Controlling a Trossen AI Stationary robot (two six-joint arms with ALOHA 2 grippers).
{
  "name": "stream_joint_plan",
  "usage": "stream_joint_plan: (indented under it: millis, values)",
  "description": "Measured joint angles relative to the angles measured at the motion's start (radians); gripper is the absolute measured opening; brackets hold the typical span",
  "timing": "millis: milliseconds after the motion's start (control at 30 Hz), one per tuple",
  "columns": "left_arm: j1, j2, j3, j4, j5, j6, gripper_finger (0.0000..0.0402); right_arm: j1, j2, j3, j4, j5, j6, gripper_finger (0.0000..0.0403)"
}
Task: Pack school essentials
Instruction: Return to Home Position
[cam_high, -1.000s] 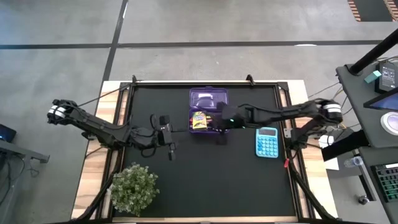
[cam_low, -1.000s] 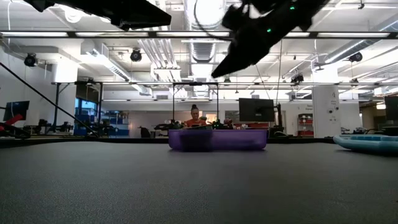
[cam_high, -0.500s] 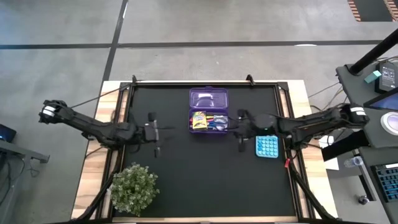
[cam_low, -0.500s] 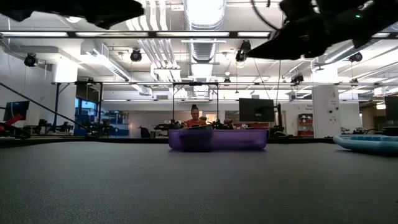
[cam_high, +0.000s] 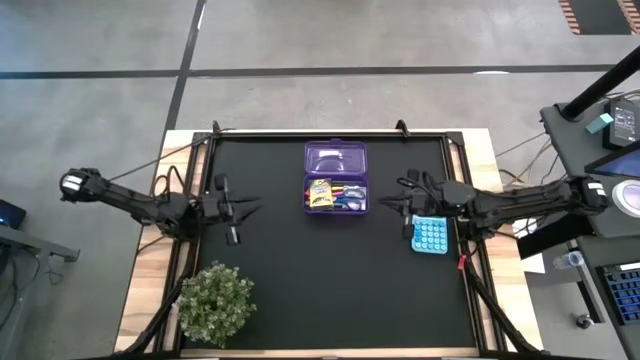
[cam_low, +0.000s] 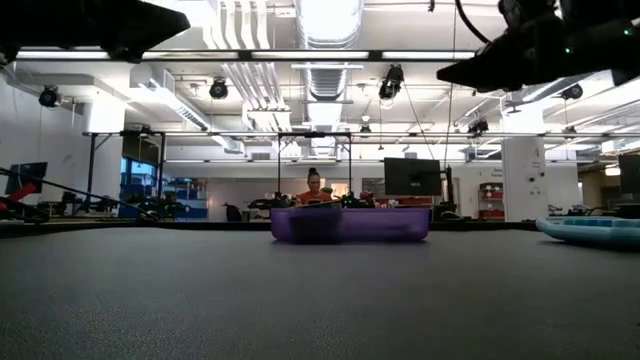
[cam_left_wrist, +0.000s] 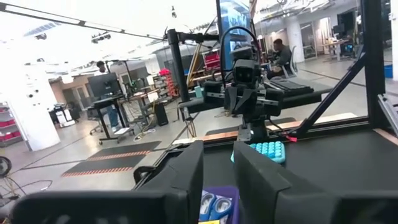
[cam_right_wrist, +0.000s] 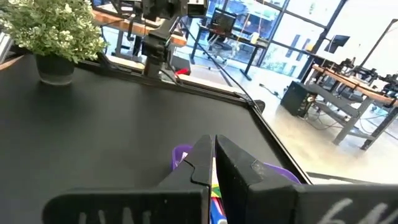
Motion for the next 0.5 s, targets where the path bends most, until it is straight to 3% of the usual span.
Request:
stream_joint_plan:
  millis: [500]
  values:
    - [0.0, -0.249, -0.159, 0.0, -0.024, 0.053, 0.0016, 0.0, -0.173, -0.15, 0.098, 0.002, 0.018, 0.0009]
